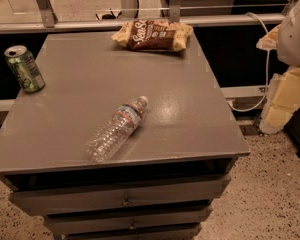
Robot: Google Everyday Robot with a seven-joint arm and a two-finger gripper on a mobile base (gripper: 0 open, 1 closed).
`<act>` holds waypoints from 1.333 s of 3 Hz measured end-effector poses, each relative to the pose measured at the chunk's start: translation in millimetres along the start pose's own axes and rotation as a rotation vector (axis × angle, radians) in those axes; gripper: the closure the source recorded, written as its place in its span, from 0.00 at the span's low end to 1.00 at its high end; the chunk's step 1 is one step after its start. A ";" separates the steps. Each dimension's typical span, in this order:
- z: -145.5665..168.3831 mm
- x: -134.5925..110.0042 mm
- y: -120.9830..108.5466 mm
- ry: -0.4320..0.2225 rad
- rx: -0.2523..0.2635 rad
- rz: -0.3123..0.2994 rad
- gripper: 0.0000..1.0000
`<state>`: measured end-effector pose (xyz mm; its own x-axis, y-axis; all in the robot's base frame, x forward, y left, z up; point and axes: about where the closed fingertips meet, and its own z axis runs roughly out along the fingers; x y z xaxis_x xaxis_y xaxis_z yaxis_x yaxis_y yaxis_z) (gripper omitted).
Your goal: Move brown chip bag near water bottle
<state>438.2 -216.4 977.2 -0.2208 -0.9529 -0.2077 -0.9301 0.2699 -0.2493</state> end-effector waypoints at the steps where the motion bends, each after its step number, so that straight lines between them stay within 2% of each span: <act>1: 1.9 -1.9 -4.9 -0.008 0.009 -0.006 0.00; 2: 19.7 -12.1 -36.6 -0.045 0.049 -0.041 0.00; 3: 47.6 -21.2 -94.3 -0.096 0.116 -0.035 0.00; 4: 81.1 -39.8 -163.0 -0.188 0.205 -0.015 0.00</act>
Offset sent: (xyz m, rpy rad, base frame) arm 0.0890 0.0074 -0.0183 0.0392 -0.1193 0.0832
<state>622.4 -211.2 949.3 -0.1312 -0.9199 -0.3694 -0.8500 0.2961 -0.4356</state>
